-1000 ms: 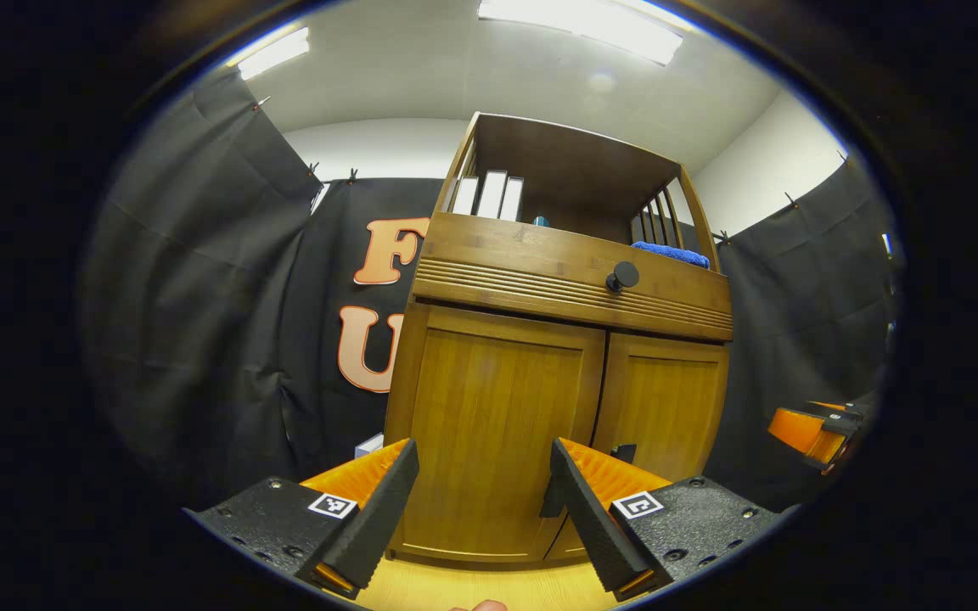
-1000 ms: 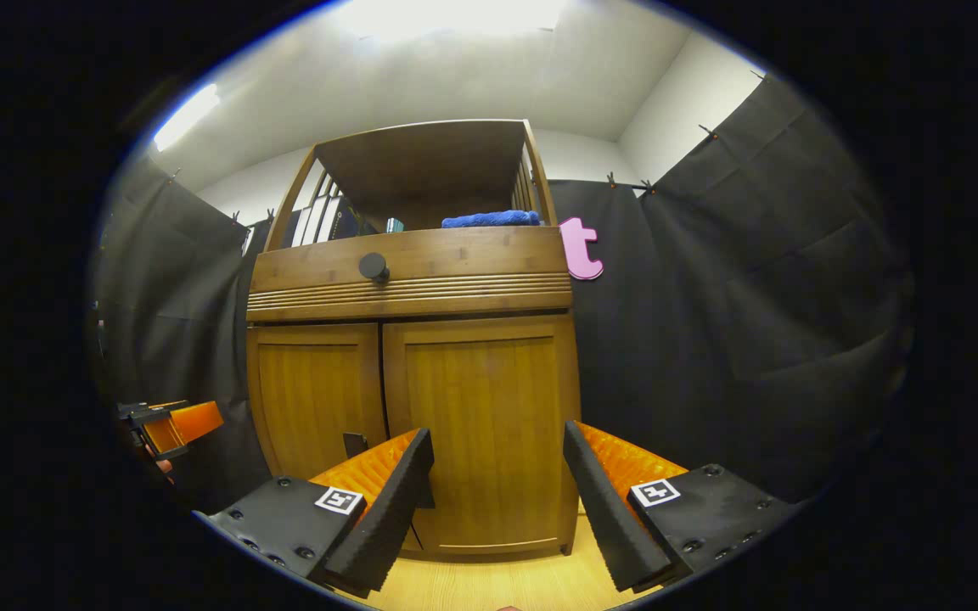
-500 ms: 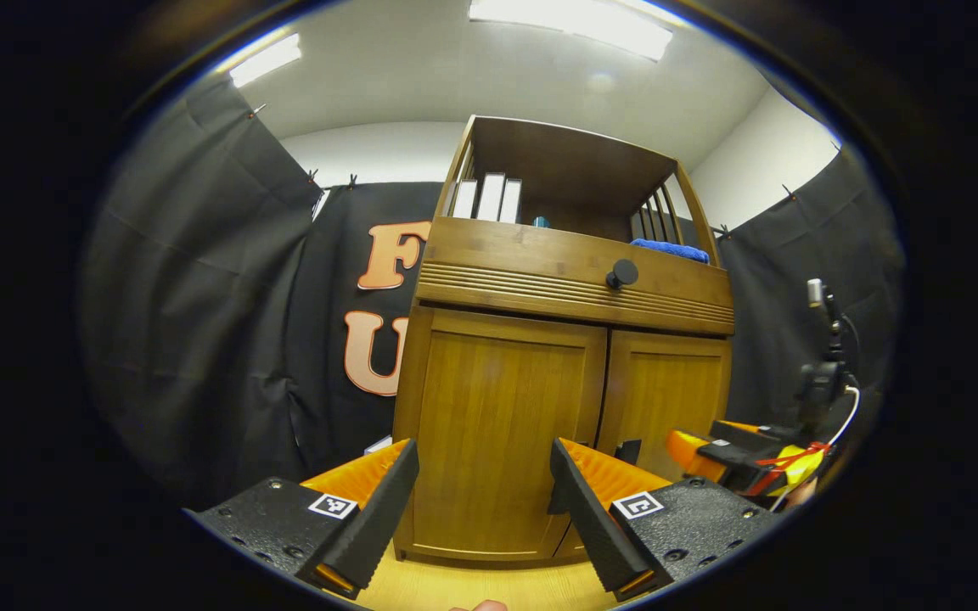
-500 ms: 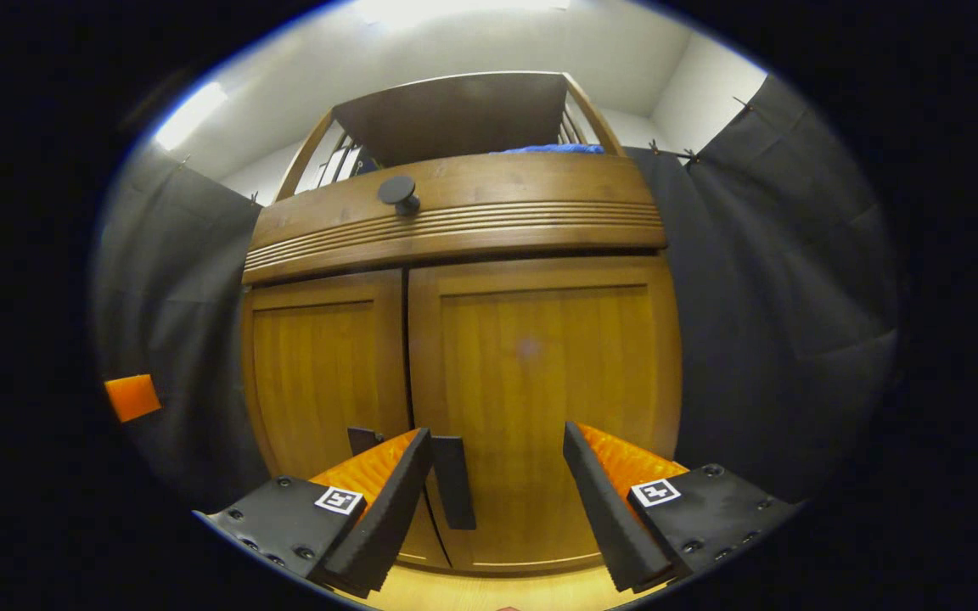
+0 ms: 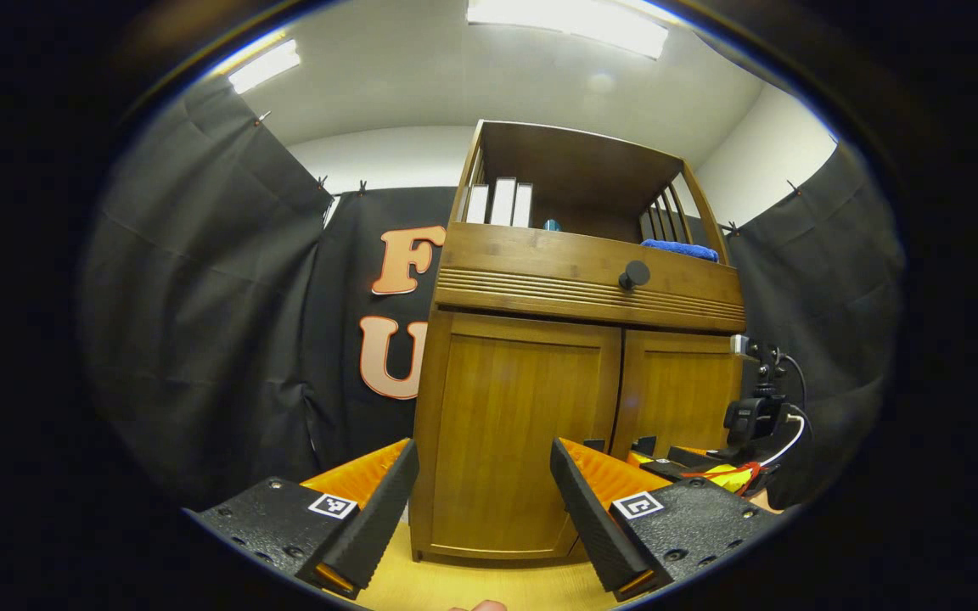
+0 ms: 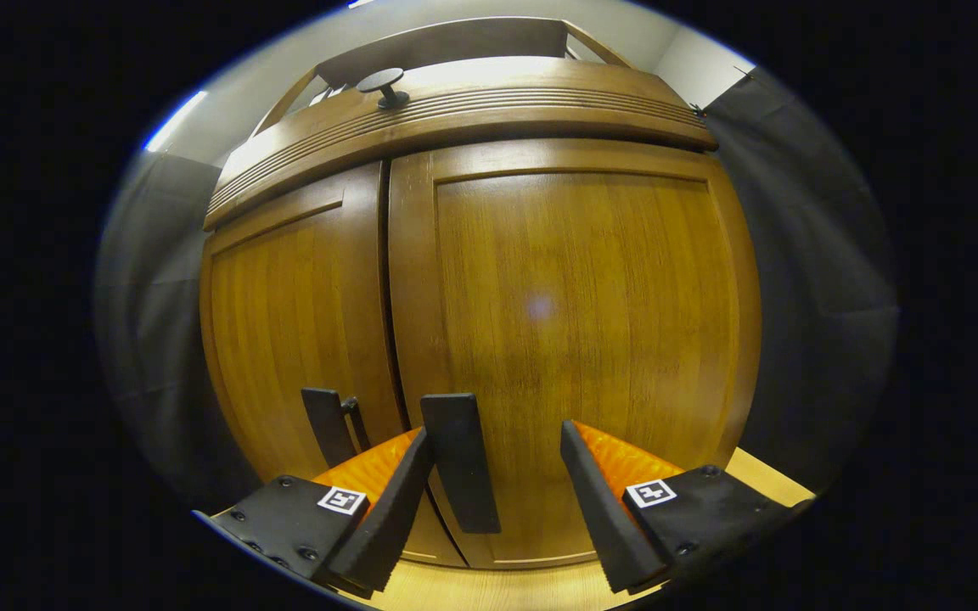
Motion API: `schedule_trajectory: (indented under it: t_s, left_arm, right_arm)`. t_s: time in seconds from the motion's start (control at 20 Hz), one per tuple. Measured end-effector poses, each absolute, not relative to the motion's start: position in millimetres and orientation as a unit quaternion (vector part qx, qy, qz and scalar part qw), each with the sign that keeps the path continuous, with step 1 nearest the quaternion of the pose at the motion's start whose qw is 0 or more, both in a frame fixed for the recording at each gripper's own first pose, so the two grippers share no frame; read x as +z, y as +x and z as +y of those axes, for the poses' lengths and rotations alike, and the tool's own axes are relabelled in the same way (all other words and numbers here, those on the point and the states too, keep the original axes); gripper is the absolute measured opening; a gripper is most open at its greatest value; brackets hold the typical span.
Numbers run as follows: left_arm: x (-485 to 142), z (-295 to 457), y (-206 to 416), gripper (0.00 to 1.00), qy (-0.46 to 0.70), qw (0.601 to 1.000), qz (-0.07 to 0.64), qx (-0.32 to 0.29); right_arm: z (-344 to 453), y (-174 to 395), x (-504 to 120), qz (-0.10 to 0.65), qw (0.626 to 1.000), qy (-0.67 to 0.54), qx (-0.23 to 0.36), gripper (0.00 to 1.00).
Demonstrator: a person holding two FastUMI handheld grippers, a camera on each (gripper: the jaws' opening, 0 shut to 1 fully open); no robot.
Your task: Open the right door of the double-door shoe cabinet with the right hand, and open the left door with the left hand.
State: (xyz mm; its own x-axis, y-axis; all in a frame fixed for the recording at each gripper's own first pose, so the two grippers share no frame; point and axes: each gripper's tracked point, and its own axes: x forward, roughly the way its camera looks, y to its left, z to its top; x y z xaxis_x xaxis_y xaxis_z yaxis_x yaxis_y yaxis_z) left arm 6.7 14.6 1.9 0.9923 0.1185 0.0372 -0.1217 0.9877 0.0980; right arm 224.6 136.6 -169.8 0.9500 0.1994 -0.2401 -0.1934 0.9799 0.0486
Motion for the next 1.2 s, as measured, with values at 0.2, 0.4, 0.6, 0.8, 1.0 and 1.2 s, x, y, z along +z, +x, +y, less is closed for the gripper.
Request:
schedule_trajectory:
  t_s: [0.2, 0.4, 0.6, 0.8, 1.0, 1.2]
  left_arm:
    - [0, 17, 7, 0.94, 0.043, 0.997, -0.014, 0.068]
    - [-5, 23, 9, 0.94, 0.043, 0.996, -0.008, 0.08]
    - [-3, 26, 8, 0.92, 0.043, 0.995, -0.02, 0.089]
    - [-9, 19, 12, 0.92, 0.043, 0.996, -0.006, 0.082]
    - [-17, 8, 17, 0.92, 0.039, 0.997, 0.005, 0.065]
    - [-23, 2, 25, 0.92, 0.048, 0.997, 0.013, 0.053]
  right_arm:
    - [140, 234, -178, 0.131, 0.987, 0.0, 0.094, 0.8]
    - [156, 233, -180, 0.122, 0.984, 0.019, 0.126, 0.55]
    - [155, 234, -182, 0.12, 0.984, 0.001, 0.132, 0.32]
    - [153, 234, -183, 0.13, 0.983, -0.018, 0.13, 0.36]
    - [151, 228, -193, 0.159, 0.978, -0.016, 0.135, 0.31]
    - [151, 213, -195, 0.168, 0.975, -0.002, 0.143, 0.36]
